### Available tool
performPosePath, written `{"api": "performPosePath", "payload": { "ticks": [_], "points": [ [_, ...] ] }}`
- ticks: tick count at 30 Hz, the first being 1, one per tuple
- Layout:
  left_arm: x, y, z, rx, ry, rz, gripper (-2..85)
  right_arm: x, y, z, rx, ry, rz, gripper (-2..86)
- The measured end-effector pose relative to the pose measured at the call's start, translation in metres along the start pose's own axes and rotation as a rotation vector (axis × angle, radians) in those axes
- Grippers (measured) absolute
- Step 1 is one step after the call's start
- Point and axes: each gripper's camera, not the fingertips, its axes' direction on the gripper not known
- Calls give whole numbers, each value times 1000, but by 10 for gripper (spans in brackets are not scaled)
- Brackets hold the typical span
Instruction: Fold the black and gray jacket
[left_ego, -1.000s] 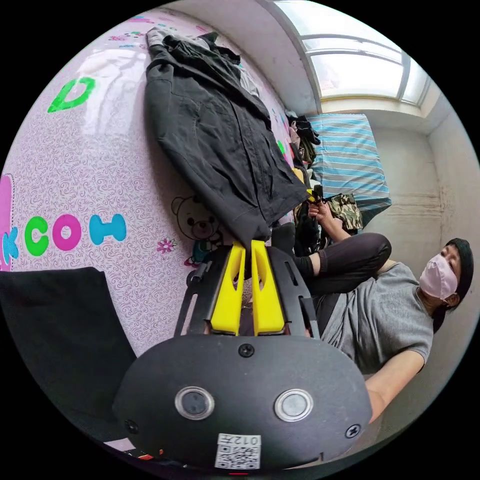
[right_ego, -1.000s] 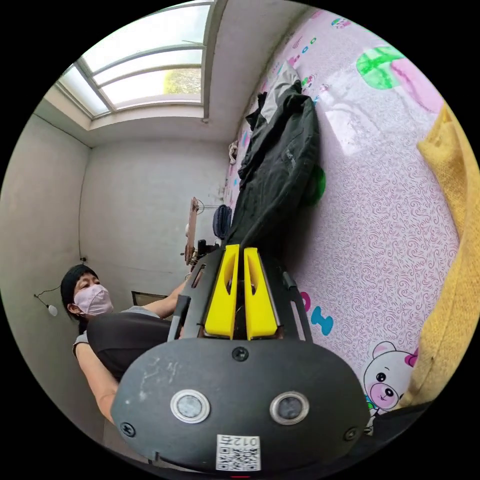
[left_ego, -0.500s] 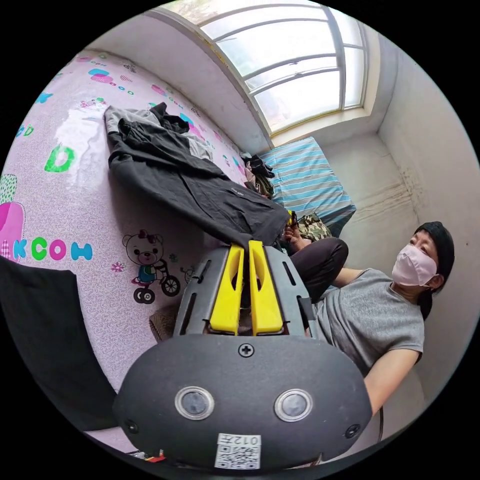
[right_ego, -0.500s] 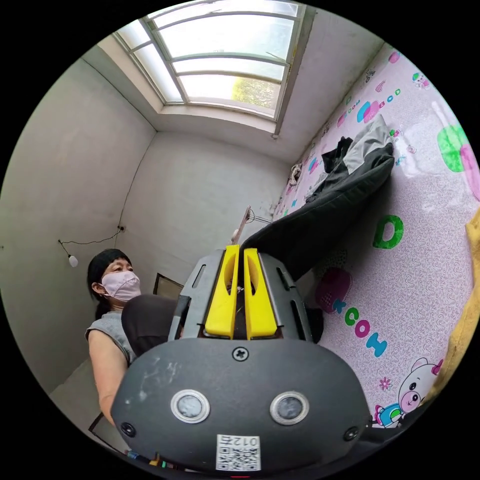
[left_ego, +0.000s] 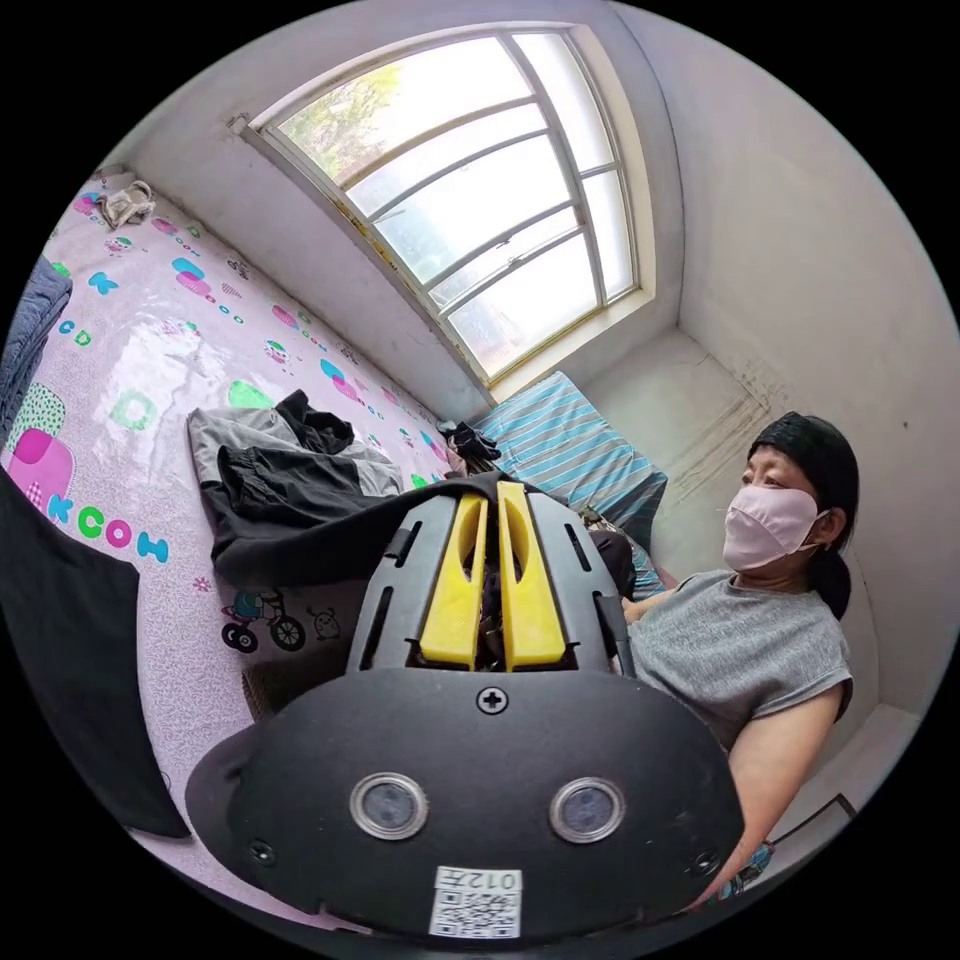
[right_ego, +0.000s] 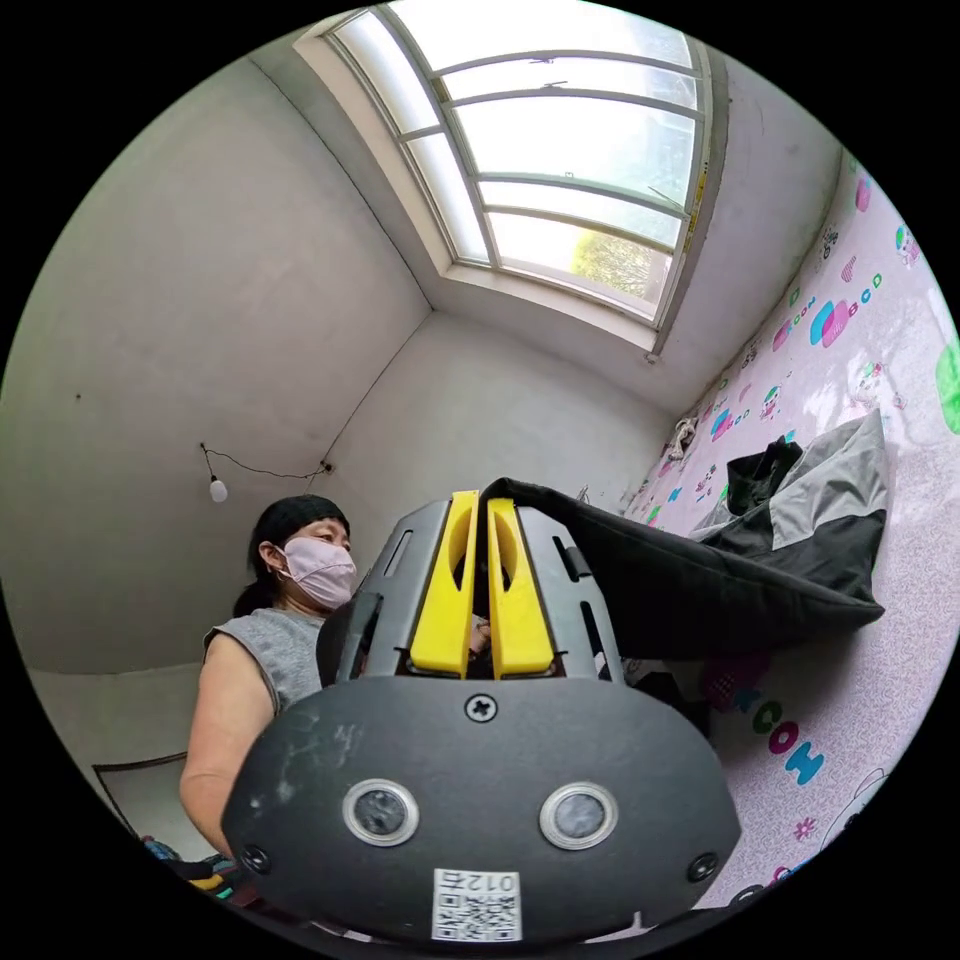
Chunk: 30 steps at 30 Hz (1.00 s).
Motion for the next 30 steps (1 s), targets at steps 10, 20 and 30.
{"api": "performPosePath", "payload": {
  "ticks": [10,20,30],
  "points": [
    [-68,-80,28,75,-19,-56,31,91,-70,59,103,107,25,-5],
    [-171,-195,99,46,-113,-148,34,265,-203,141,24,390,91,-3],
    [-304,-258,201,-56,-337,-352,70,495,-264,191,-16,725,241,60]
  ]
}}
